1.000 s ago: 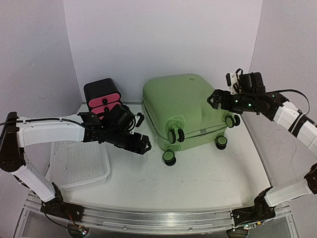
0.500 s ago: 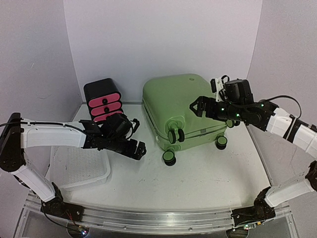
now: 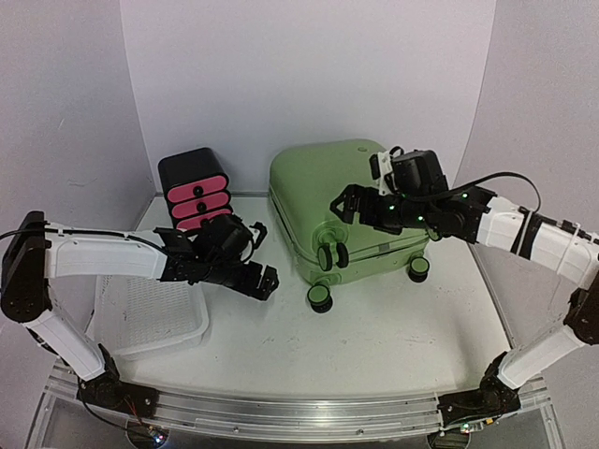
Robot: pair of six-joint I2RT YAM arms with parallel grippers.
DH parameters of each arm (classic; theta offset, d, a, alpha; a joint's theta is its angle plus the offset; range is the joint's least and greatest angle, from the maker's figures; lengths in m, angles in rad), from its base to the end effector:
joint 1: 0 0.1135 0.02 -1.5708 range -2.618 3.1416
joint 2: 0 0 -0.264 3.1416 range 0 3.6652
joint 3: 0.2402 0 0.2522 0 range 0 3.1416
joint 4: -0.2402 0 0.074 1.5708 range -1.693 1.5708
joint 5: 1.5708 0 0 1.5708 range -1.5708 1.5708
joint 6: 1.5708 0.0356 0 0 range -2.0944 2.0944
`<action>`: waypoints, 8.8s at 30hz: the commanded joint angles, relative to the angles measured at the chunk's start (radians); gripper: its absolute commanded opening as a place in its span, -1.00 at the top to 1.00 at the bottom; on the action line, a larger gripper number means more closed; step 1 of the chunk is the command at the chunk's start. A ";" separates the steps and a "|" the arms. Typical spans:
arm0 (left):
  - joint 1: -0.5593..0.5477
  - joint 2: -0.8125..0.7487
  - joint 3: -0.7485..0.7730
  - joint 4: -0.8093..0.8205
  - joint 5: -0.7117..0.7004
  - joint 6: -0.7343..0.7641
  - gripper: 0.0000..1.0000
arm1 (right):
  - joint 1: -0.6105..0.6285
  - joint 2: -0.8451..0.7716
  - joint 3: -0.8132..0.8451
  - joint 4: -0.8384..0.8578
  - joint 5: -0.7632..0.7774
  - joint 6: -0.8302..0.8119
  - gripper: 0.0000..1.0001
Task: Open, take out, and arrange the luggage
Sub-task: Rotate the luggage at the center of the board, then hold the wheels of the luggage, then unzip the zipper of the luggage, then hold the wheels of the luggage.
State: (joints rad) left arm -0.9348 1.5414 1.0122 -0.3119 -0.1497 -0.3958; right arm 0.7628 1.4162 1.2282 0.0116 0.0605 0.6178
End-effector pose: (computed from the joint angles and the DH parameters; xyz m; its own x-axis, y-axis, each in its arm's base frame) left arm 0.1984 -0.2597 0.2241 -0.6924 0.2960 -0.6580 0.5088 0.8469 -0.1545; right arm 0.2466 0.2327 0.3683 -0.4780 0.3430 -0.8086 -0.4536 0.6920 0.5616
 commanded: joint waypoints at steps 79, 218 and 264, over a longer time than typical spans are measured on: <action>0.100 0.402 -0.114 1.154 0.347 0.254 -0.10 | 0.243 0.048 0.123 -0.127 0.257 -0.056 0.27; -0.212 0.364 0.834 -0.527 -0.199 -0.699 -0.98 | 0.243 -0.542 -0.623 0.287 0.462 -0.069 -0.94; -0.176 0.435 0.810 -0.571 -0.244 -0.747 0.56 | 0.243 -0.477 -0.779 0.510 0.287 -0.126 -0.86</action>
State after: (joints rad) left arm -1.1290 2.0575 1.8359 -0.7612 -0.3191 -1.1126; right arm 1.0039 0.9127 0.4503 0.4053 0.3962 0.5171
